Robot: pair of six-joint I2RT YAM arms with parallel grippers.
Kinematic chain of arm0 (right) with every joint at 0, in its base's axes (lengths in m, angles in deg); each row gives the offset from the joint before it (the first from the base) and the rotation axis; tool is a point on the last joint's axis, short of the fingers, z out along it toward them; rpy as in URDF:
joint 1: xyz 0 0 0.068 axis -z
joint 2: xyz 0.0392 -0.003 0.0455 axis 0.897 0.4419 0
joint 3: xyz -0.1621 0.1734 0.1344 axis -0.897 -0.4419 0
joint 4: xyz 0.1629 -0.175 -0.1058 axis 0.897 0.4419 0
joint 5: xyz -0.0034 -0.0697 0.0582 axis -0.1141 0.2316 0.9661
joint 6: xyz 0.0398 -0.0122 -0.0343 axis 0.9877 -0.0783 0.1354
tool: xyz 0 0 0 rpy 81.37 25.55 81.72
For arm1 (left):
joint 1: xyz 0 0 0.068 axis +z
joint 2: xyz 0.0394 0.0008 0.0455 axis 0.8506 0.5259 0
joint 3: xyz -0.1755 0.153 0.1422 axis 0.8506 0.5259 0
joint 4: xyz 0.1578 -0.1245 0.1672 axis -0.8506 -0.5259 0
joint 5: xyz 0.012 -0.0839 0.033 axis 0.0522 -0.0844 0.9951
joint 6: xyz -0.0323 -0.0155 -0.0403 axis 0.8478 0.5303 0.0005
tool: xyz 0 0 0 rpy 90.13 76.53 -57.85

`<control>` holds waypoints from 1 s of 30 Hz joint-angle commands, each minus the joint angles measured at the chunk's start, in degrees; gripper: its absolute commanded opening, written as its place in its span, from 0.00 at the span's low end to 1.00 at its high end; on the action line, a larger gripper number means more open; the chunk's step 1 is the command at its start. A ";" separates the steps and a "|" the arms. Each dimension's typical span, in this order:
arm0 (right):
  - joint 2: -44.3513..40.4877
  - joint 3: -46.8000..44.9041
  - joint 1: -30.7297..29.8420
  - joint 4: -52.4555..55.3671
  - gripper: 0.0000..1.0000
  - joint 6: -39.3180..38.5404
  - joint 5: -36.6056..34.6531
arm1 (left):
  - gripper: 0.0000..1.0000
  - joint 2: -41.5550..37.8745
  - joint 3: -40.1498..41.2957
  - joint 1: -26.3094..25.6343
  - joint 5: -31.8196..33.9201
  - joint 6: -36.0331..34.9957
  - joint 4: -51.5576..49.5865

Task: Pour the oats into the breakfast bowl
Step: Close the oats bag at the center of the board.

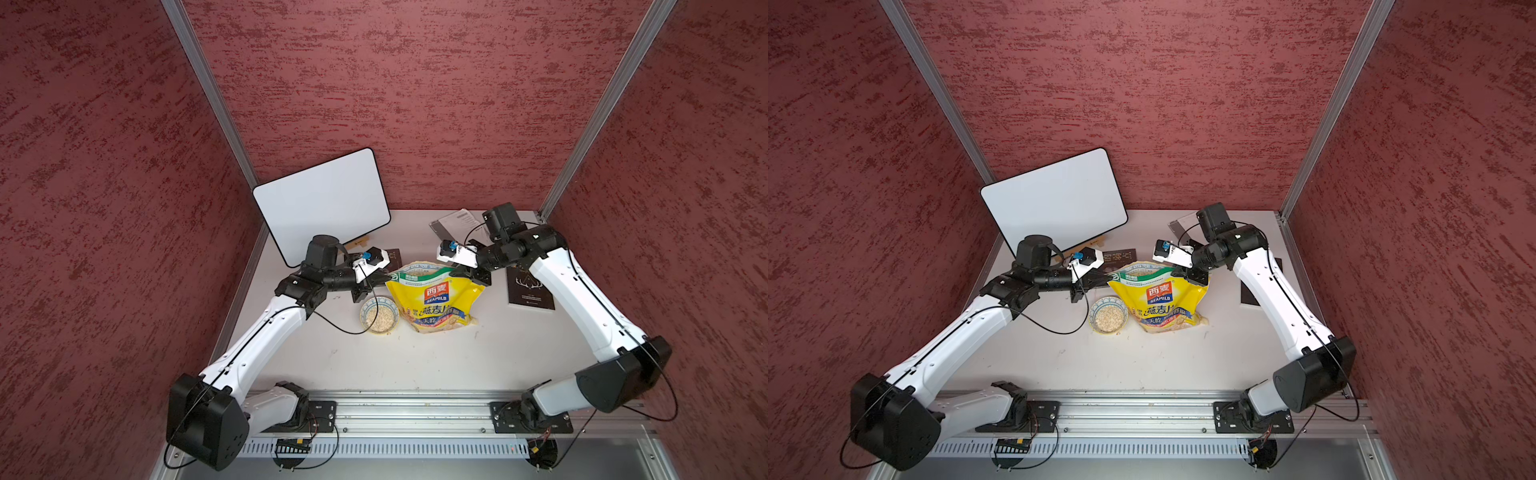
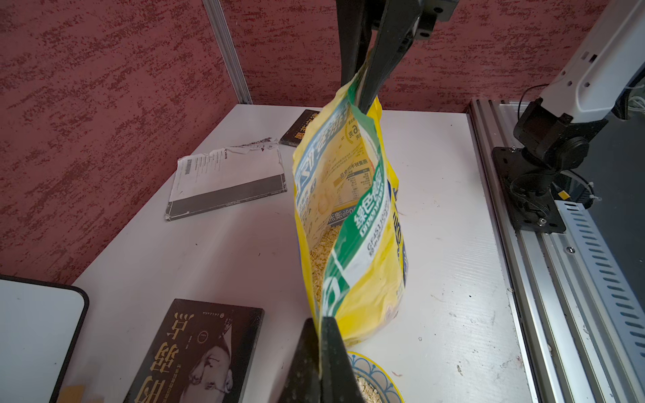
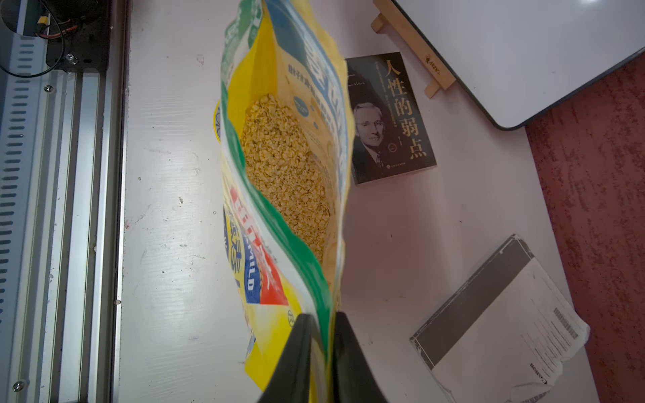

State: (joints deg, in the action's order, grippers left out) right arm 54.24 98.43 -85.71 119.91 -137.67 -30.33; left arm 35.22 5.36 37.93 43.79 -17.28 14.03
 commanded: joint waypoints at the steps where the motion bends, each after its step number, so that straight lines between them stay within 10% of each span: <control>1: -2.92 0.23 -0.25 0.96 0.07 -0.34 -1.90 | 0.00 -2.15 0.31 0.72 -0.14 0.23 3.11; 13: -3.86 0.38 1.29 1.78 0.00 0.18 -3.72 | 0.00 -3.14 1.07 1.18 1.47 -1.27 2.65; 19: -3.35 0.02 1.96 1.93 0.13 0.20 -3.99 | 0.00 -2.95 1.01 1.06 1.11 -1.17 3.15; 28: -3.48 0.17 2.79 2.02 0.00 0.05 -4.62 | 0.00 -3.21 1.27 1.25 1.35 -1.55 3.18; 30: -3.98 -0.22 3.14 1.80 0.12 0.11 -4.90 | 0.00 -3.21 1.35 1.18 1.35 -1.61 3.21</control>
State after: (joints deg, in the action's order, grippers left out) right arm 51.92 98.43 -83.63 121.37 -137.48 -33.78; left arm 33.71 6.67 38.61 45.24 -18.00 14.51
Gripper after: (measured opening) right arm 0.083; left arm 0.062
